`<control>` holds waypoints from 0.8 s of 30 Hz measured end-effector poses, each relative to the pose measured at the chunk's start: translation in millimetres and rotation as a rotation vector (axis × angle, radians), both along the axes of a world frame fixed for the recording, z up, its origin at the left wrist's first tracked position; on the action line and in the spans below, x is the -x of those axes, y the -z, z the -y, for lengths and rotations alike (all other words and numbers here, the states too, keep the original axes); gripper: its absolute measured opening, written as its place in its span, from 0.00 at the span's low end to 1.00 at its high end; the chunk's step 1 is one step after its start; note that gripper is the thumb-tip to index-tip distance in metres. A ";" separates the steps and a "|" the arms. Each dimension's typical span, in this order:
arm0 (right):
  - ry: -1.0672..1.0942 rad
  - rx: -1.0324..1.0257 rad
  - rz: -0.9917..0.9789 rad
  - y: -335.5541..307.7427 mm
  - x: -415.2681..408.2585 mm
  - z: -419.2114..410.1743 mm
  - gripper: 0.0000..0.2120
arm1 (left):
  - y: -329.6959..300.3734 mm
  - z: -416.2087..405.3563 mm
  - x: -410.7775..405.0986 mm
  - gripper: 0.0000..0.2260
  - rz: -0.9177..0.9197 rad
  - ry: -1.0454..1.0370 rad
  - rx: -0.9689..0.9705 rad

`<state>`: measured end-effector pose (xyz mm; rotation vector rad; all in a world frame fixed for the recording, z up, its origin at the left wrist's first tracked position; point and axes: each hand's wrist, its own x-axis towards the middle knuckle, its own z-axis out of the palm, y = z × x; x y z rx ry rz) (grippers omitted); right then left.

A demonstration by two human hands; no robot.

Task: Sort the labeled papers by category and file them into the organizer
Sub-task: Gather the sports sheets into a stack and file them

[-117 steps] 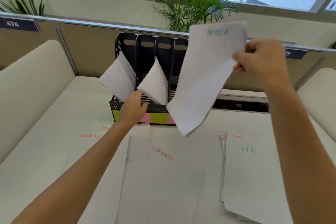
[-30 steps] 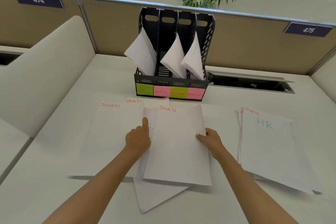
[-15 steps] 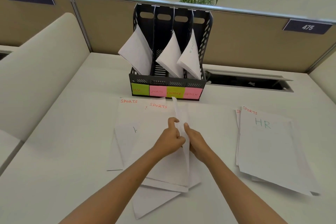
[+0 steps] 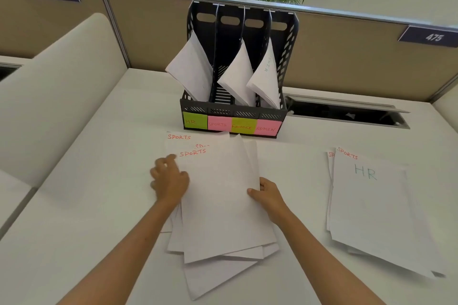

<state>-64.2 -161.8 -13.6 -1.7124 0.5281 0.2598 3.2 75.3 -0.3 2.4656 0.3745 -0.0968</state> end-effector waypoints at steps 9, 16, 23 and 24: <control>-0.032 0.126 -0.036 -4.4 -17.7 6.4 0.08 | -1.6 -44.7 -6.1 0.09 -0.242 -0.094 0.435; -0.038 0.220 -0.049 -8.1 -20.5 10.7 0.07 | -18.3 -52.8 -7.9 0.14 -0.069 -0.128 0.477; -0.021 0.232 -0.041 -7.5 -20.9 9.2 0.07 | -58.5 -100.2 -37.2 0.16 0.244 -0.248 0.349; -0.021 0.232 -0.041 -7.3 -21.2 9.3 0.07 | -64.5 -106.9 -41.3 0.15 0.264 -0.272 0.370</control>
